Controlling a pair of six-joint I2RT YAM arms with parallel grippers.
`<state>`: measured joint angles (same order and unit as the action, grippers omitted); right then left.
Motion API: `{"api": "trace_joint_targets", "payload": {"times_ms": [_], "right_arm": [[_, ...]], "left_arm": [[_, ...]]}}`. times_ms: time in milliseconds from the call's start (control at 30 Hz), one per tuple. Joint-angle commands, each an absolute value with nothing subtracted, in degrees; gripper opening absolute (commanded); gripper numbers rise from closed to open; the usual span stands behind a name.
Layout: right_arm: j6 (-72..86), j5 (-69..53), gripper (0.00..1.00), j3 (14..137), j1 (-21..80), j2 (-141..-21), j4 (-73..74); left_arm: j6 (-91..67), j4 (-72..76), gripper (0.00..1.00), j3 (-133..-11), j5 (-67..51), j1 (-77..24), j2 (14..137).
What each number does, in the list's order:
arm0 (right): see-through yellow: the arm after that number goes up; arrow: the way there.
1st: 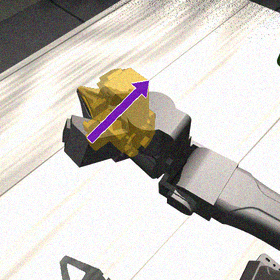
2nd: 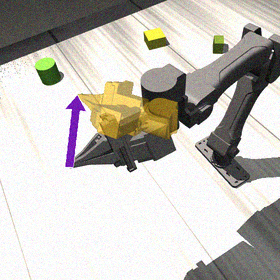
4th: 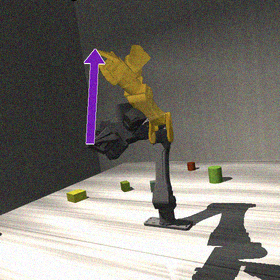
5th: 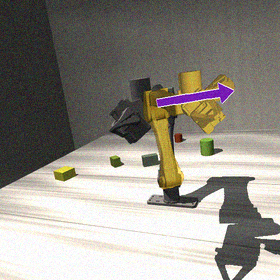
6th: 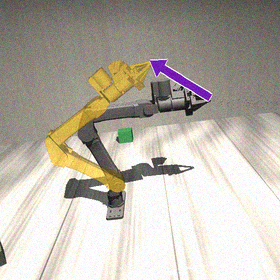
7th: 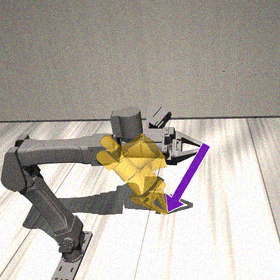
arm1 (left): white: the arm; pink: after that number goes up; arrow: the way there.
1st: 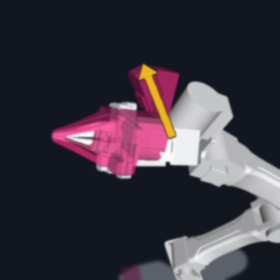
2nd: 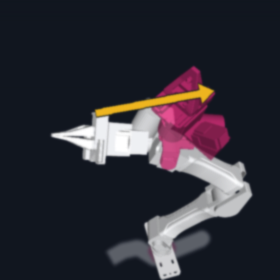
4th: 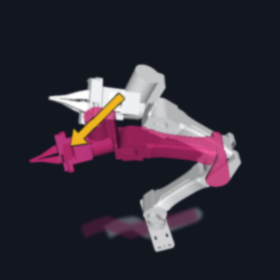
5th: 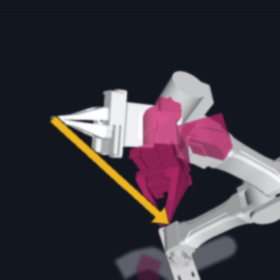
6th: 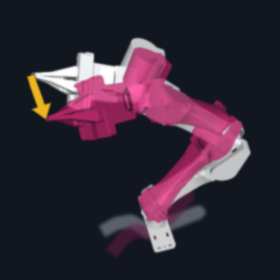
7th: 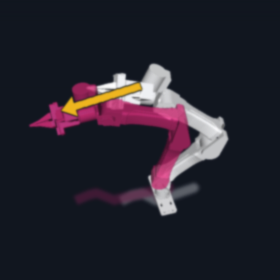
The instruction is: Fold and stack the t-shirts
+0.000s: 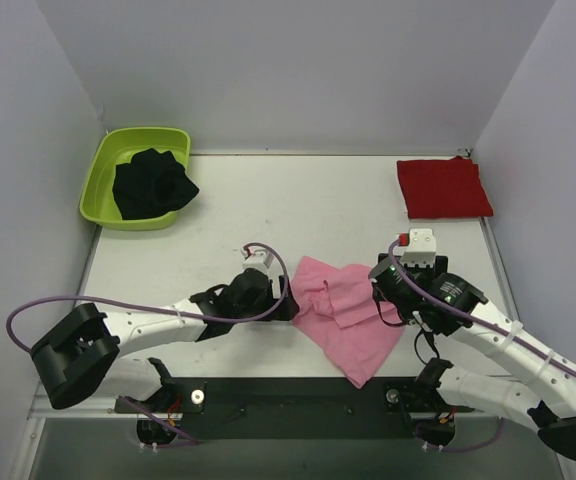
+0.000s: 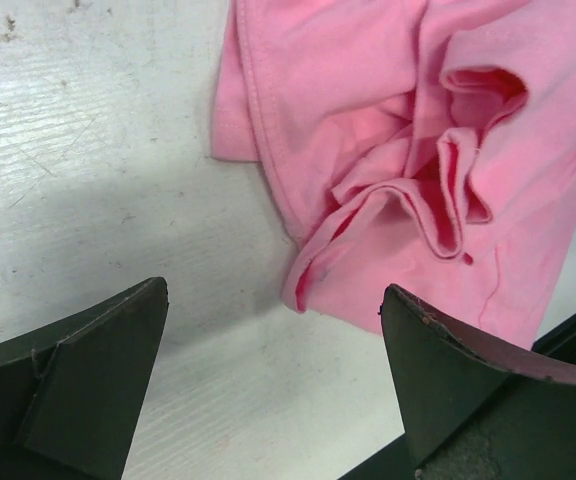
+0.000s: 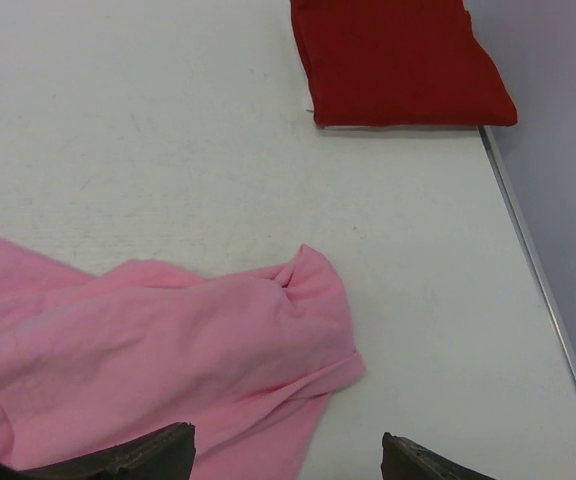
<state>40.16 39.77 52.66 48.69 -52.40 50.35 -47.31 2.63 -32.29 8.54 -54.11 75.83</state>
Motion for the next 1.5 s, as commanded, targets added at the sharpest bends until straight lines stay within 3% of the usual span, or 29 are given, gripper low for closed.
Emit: {"api": "trace_joint_targets", "payload": {"times_ms": [0, 267, 467, 667, 1033, 1167, 1467], "right_arm": [[38.94, 39.55, 0.73, 53.88, 48.25, -53.26, 48.61], [39.55, 38.67, 0.71, 49.31, 47.73, -51.34, 46.14], [40.34, 37.27, 0.66, 46.05, 46.58, -44.4, 46.84], [41.13, 35.86, 0.64, 46.05, 45.88, -40.87, 47.9], [41.57, 34.28, 0.63, 44.56, 45.79, -38.59, 47.72], [41.66, 34.28, 0.62, 44.65, 45.79, -38.15, 47.64], [40.96, 33.84, 0.62, 44.47, 45.79, -39.02, 46.5]], "left_arm": [[-45.71, 3.51, 0.97, -36.9, 6.69, -55.8, 74.17], [-43.15, -2.72, 0.97, -55.25, 6.15, -65.47, 88.04], [-45.08, -2.73, 0.97, -61.26, 5.19, -69.52, 96.31], [-39.48, -9.66, 0.86, -66.87, 12.03, -72.42, 102.11], [-25.85, -16.51, 0.77, -78.12, 23.28, -77.43, 107.58], [-19.0, -22.31, 0.73, -81.64, 33.27, -79.45, 109.15], [-10.99, -27.69, 0.67, -80.16, 44.2, -82.61, 112.41]]}}
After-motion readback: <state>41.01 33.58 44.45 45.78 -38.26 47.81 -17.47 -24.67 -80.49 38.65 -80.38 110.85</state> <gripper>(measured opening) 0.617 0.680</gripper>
